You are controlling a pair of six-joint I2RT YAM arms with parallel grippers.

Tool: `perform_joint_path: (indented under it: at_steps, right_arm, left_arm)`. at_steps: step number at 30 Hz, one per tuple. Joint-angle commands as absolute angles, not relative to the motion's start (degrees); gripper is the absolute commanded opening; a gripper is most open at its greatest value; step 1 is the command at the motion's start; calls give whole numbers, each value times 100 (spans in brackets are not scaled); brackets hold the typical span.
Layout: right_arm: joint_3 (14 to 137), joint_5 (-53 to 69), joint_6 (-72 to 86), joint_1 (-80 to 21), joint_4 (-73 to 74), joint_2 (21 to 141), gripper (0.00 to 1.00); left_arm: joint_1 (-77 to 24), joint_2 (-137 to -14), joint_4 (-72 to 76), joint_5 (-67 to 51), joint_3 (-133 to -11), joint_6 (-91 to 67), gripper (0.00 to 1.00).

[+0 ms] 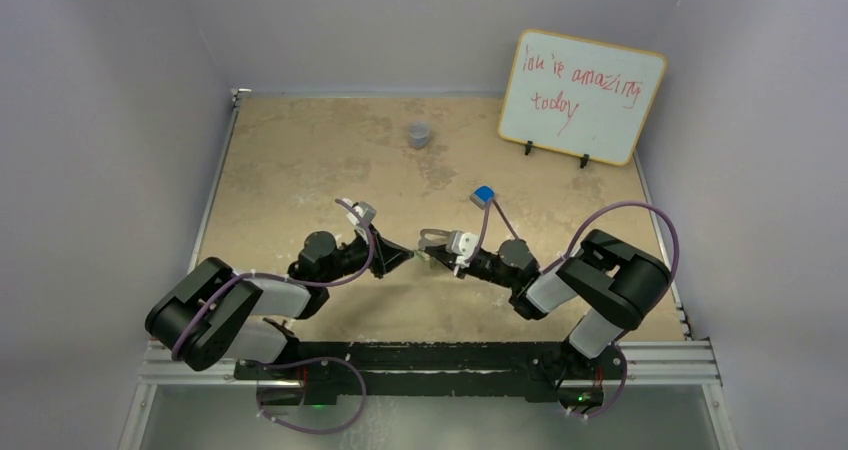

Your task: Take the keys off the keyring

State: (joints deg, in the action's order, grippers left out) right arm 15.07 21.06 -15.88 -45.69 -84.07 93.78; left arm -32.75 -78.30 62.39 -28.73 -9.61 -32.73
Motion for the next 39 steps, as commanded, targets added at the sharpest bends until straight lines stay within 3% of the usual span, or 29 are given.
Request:
perform_joint_path:
  at_steps: [1, 10, 22, 31, 39]
  right_arm:
    - [1233, 2370, -1365, -4553, -9882, 9419, 0]
    - [1048, 2477, -1051, -4553, -11324, 10080, 0]
    - [1125, 2237, -1268, -4553, -10918, 9994, 0]
    - [1167, 2236, -1216, -4553, -11092, 9932, 0]
    - [1245, 2608, -1545, -4543, -10958, 9683, 0]
  left_arm:
    - [-3256, -7700, 6297, -2907, -916, -3239, 0]
    - [-3267, -7480, 5988, -2856, -824, -3223, 0]
    - [-3626, -7289, 5219, -2315, -750, -2934, 32]
    - [-3902, -8004, 5552, -2179, -1031, -2610, 33]
    - [-3902, -7744, 5368, -2083, -1142, -2200, 33]
